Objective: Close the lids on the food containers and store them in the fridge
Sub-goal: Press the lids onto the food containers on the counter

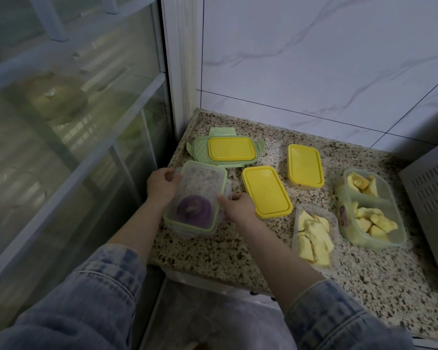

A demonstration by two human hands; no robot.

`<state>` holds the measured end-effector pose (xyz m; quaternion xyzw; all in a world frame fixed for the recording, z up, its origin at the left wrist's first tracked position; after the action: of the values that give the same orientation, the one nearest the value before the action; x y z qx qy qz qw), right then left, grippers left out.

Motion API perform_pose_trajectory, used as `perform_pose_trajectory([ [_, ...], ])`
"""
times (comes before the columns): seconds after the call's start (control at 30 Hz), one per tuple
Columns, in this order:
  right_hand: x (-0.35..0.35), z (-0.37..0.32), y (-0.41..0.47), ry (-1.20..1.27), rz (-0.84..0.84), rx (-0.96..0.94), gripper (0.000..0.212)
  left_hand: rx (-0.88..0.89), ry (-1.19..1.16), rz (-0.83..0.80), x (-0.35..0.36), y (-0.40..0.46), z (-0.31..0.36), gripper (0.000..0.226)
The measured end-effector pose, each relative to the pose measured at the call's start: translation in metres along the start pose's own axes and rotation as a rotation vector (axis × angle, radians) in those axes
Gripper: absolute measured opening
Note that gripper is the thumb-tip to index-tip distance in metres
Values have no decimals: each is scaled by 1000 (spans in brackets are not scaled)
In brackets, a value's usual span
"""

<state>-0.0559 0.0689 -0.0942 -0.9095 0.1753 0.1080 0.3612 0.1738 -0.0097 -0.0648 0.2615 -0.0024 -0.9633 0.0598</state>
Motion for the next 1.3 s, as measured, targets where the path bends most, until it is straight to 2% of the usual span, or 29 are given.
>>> perform_pose_trajectory([
  [0.23,-5,1,-1,-13,36,-15,34,-14,-31,22,-2,-6,-2,35],
  [0.5,-4,0,-5,-10,49,14,28,-16,-21,-1,-2,-6,1,37],
  [0.83,-5,0,-15,-30,95,19,34,-5,8,-47,3,-9,3,37],
  [0.9,-9,-6,-20,-59,152,-35,41,-7,7,-51,3,-9,2,36],
  [1.0,-15,-25,-35,-201,292,-218,45,28,33,-28,3,-13,6,33],
  [1.1,-7,-35,-44,-335,342,-250,40,85,101,9,3,-18,14,33],
  [1.23,6,-32,-41,-353,272,-184,18,137,89,5,10,-25,22,36],
  [1.3,11,-30,-40,-355,239,-170,19,141,93,-2,12,-26,23,36],
])
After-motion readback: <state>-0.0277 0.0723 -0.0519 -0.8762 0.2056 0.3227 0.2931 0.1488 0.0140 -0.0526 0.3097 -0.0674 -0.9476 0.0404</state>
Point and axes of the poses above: each hand's wrist, its own y-axis towards the middle knuckle, its own x-axis out of the palm, z = x × y, the point moved 10 cm from there along y, towards the middle knuckle, and after that the axes turned 11 degrees about x, right-handed, at the moved point
